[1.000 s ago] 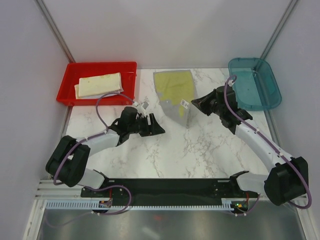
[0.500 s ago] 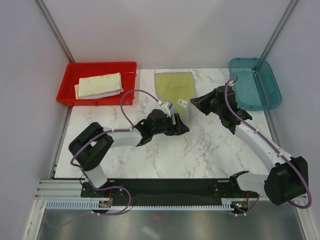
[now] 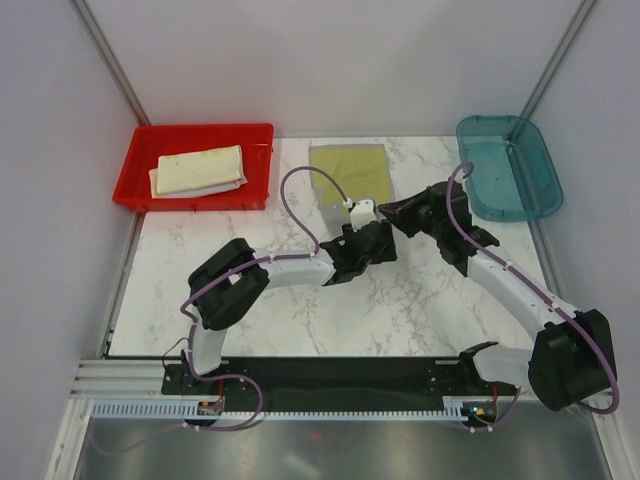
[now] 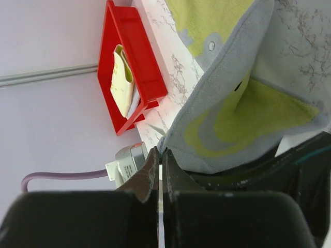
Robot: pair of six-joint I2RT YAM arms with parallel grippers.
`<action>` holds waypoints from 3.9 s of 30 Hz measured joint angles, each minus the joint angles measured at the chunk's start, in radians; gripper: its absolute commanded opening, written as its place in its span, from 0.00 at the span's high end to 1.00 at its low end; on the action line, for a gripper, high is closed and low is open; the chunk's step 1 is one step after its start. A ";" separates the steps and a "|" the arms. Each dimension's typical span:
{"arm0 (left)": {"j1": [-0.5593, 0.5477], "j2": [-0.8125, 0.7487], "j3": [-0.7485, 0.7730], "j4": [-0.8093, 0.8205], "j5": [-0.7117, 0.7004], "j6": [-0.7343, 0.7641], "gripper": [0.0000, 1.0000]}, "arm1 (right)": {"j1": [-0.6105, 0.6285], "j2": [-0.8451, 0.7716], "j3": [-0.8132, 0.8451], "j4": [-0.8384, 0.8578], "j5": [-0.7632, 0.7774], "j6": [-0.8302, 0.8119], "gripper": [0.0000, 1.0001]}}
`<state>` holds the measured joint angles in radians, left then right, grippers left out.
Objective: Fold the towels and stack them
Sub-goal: Flatten out the crumpled towel, then fold the towel
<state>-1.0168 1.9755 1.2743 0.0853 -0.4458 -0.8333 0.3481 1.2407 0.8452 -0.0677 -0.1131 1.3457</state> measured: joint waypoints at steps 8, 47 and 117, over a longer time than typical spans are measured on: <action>0.007 -0.013 -0.044 -0.166 -0.161 -0.040 0.28 | -0.045 -0.016 -0.034 0.016 -0.026 0.002 1.00; 0.051 -0.269 -0.234 -0.099 0.049 0.259 0.98 | -0.257 -0.056 -0.106 -0.079 -0.137 -0.230 1.00; 0.715 0.549 0.920 -0.587 0.584 0.512 0.43 | -0.235 1.296 1.146 0.068 -0.226 -0.909 0.60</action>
<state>-0.3016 2.5248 2.1944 -0.5018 0.1383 -0.3214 0.1127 2.5370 1.9907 0.0006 -0.3389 0.4370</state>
